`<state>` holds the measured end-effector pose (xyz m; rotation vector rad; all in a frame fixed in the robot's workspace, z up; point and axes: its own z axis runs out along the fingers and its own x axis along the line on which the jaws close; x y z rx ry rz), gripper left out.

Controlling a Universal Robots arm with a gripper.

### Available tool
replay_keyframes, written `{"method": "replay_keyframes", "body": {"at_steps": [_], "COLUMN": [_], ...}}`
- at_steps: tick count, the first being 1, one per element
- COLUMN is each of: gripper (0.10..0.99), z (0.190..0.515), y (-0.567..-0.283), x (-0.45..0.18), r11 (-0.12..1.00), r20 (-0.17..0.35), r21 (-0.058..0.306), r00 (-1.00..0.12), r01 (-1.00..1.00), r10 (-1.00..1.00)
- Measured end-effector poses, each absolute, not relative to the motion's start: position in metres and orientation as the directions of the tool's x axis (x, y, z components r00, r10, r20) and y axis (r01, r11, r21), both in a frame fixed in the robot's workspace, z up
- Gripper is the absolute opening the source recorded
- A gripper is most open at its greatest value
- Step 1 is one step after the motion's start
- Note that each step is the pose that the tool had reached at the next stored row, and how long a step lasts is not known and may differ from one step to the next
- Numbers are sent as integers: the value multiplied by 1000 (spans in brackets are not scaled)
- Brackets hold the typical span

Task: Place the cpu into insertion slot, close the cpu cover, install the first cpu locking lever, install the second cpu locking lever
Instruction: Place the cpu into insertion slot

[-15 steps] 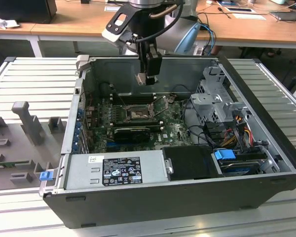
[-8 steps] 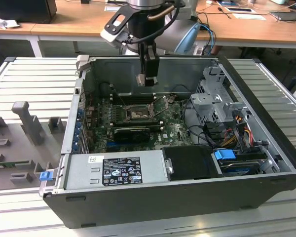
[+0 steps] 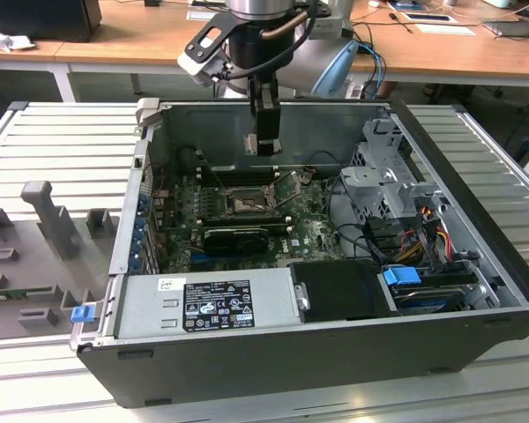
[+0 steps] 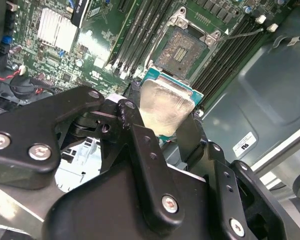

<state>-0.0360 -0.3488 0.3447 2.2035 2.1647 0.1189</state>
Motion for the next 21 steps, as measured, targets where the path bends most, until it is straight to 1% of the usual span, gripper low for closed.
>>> {"method": "replay_keyframes", "body": {"at_steps": [5,11,21], "gripper": [529,529,529], "z": [341,324,308], "y": [-349,-348,-348], "x": [-36,-36,-36], "r11": [-61,-53,-45], "r20": [21,23,26], "r21": [90,90,94], "r00": [59,51,43], "r01": [994,995,995], "r10": [998,998,999]}}
